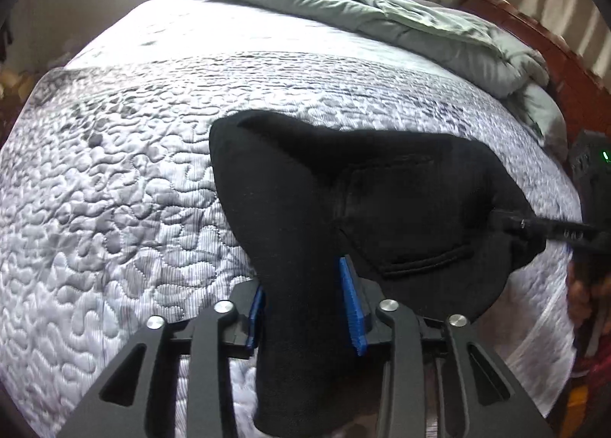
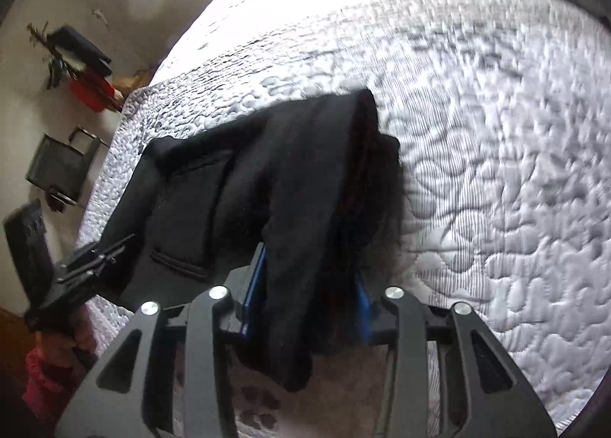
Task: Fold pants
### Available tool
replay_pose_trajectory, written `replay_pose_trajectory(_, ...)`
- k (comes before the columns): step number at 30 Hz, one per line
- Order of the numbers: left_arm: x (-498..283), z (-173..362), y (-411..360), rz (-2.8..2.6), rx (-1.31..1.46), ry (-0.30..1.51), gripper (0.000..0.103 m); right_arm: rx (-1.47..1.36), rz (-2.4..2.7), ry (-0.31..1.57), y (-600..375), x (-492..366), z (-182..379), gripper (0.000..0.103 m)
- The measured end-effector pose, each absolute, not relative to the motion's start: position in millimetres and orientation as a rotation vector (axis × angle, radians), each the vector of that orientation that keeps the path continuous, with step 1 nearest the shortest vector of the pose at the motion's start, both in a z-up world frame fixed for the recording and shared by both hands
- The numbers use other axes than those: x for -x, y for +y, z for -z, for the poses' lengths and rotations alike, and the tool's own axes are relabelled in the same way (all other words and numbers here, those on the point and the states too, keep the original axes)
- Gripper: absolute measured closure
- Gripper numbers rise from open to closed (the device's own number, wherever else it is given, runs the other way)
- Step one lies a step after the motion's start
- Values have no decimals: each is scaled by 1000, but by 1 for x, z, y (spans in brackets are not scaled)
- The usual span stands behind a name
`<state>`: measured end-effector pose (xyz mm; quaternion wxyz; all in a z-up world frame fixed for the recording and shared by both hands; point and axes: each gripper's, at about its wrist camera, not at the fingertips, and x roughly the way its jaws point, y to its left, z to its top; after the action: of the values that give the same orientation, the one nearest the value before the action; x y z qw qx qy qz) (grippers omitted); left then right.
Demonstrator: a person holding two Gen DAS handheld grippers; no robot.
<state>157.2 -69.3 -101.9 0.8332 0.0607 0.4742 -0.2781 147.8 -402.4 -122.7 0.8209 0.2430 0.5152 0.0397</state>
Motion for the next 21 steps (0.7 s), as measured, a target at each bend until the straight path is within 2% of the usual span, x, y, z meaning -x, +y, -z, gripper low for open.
replay_pose_trajectory(3,-155,119,-66,596,-136,1031,56,-547,-134,1114,-413,-142,144,44)
replay_pose_trajectory(8,-161,130,-55,591,-61,1051,42,-639,-193,1058,-425,-130,163,40)
replay_pose_trajectory(11,-158,125,-54,588,-76,1035,42,-629,-170,1062,-422,-127,155,37)
replay_pose_trajectory(15,-142,103,-44,534,-102,1006,44,-555,-78,1038,-423,-108,127,37)
replay_pose_trajectory(18,-127,86,-38,473,-124,954,43,-478,-20,994,-415,-89,98,46)
replay_pose_trajectory(21,-113,70,-38,489,-68,918,43,-507,-109,959,-399,-84,78,46)
